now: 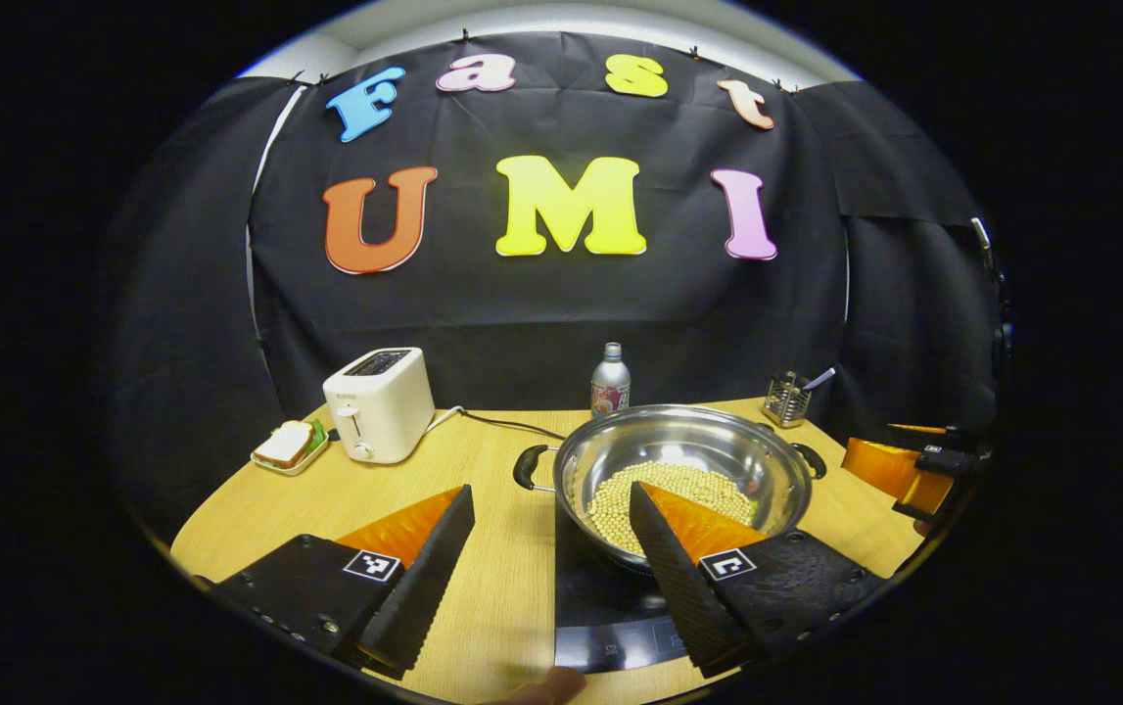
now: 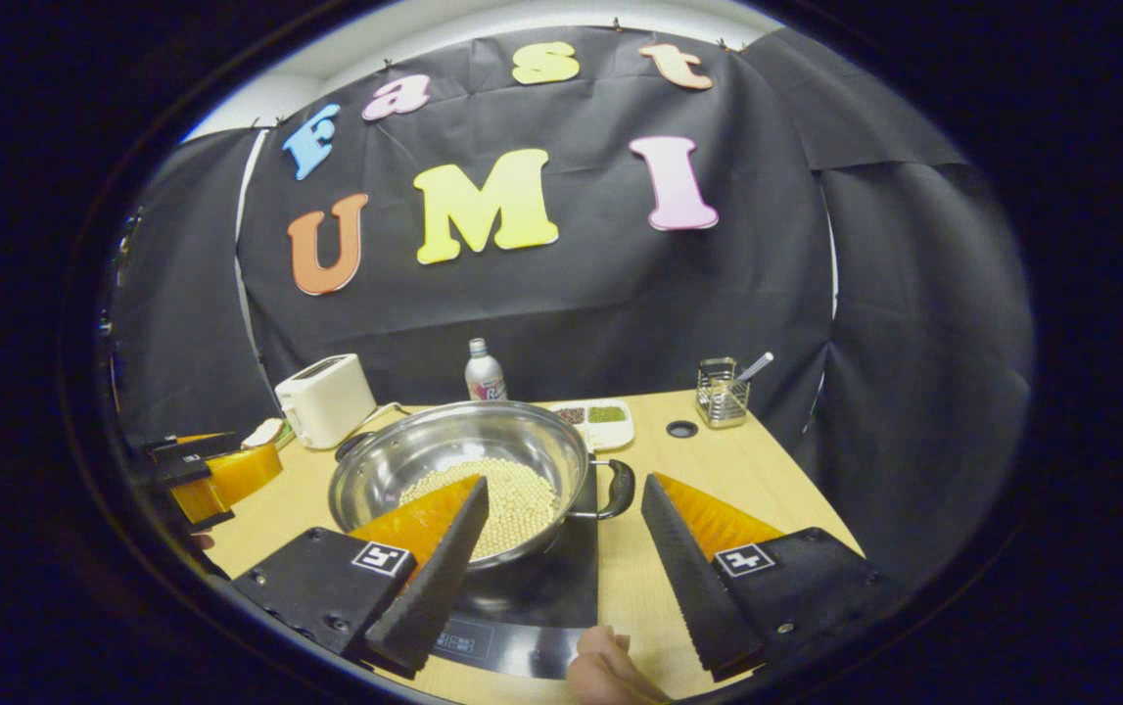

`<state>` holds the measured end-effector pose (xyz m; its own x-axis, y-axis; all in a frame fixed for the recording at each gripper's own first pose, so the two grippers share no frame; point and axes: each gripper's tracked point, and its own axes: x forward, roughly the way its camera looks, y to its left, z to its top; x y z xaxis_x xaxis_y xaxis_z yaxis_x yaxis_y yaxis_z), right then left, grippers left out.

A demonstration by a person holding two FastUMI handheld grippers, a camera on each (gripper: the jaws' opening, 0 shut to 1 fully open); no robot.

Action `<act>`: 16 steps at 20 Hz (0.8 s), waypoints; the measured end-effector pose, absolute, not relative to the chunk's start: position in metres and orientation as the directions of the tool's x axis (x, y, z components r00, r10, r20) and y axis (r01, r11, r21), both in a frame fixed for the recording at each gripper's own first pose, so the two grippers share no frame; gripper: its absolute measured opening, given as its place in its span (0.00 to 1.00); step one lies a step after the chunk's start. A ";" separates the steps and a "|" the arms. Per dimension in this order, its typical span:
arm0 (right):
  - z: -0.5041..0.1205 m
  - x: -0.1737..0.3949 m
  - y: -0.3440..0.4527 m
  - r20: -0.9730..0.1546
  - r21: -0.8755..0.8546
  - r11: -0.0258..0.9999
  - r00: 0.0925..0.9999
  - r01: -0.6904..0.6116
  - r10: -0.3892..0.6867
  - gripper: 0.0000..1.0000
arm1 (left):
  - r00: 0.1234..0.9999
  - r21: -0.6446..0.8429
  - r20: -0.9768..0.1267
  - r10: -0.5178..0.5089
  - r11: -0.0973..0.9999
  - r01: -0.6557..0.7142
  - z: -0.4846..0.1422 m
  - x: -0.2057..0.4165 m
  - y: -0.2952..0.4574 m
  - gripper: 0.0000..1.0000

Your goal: First push the handle of the pot to place it horizontally, then grasp the pot with both hands and set it on the induction cooktop.

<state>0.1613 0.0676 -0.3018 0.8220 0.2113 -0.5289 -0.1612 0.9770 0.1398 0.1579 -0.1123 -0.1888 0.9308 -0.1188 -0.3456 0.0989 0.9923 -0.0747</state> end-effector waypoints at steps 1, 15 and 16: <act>-0.295 0.153 0.067 -0.515 0.138 0.978 0.832 -0.158 0.207 0.98 | 0.937 -0.067 -0.332 -0.106 0.994 0.088 -0.182 0.146 -0.107 0.95; -0.143 0.030 0.023 -0.270 0.088 0.991 0.956 -0.096 0.117 0.97 | 0.992 -0.090 -0.118 -0.044 0.995 0.033 -0.078 0.007 -0.055 0.94; -0.134 0.022 0.019 -0.259 0.089 0.992 0.960 -0.089 0.109 0.97 | 0.993 -0.092 -0.108 -0.046 0.995 0.036 -0.069 -0.001 -0.054 0.94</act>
